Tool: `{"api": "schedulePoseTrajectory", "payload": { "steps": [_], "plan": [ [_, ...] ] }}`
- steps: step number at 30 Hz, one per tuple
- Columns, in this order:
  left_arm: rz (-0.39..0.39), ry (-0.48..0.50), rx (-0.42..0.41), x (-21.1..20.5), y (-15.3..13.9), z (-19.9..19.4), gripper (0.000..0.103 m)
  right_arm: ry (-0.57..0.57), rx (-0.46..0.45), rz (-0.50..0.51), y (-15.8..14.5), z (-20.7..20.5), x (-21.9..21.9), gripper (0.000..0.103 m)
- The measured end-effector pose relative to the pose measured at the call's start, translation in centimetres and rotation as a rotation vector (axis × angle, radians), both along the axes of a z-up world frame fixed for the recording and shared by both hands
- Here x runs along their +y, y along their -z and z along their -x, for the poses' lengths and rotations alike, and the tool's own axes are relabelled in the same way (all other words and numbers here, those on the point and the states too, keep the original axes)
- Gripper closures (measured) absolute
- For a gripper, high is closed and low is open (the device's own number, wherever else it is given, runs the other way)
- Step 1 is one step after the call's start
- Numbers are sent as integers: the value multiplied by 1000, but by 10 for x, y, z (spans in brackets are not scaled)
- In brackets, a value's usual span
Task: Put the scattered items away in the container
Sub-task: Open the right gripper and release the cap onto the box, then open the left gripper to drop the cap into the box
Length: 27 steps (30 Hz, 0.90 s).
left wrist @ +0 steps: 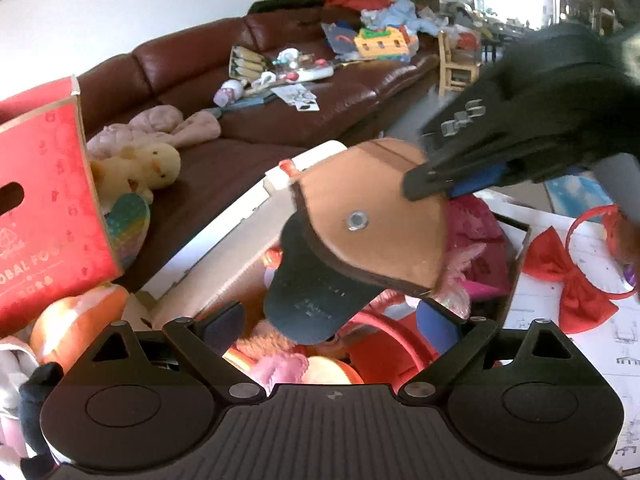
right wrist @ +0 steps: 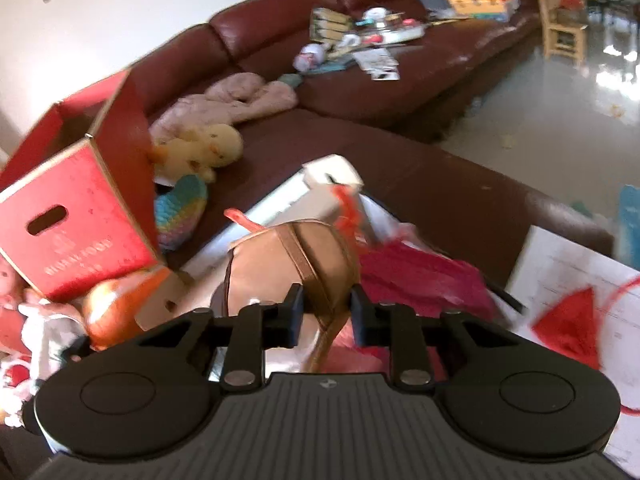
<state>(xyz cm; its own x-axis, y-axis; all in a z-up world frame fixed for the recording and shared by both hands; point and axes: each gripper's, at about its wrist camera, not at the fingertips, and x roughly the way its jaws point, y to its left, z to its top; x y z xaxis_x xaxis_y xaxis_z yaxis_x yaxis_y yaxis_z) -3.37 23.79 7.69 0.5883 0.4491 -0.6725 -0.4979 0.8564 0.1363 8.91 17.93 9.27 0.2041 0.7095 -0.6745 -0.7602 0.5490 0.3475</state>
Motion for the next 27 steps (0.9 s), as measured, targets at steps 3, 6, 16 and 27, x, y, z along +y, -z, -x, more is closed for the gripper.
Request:
{"api": "schedulePoseTrajectory", "payload": {
  "steps": [3,6,16,27],
  "plan": [
    [6,-1,12,2,1,-4,5,-10,-15,22,6,-1,15,76],
    [28,16,12,1,2,-5,5,-2,25,23,10,-7,8,70],
    [49,97,-11,-16,-4,-3,3,29,51,12,-5,-5,-43,37],
    [101,77,65,-27,-6,14,0,7,32,86,-12,15,-71,7]
  ]
}}
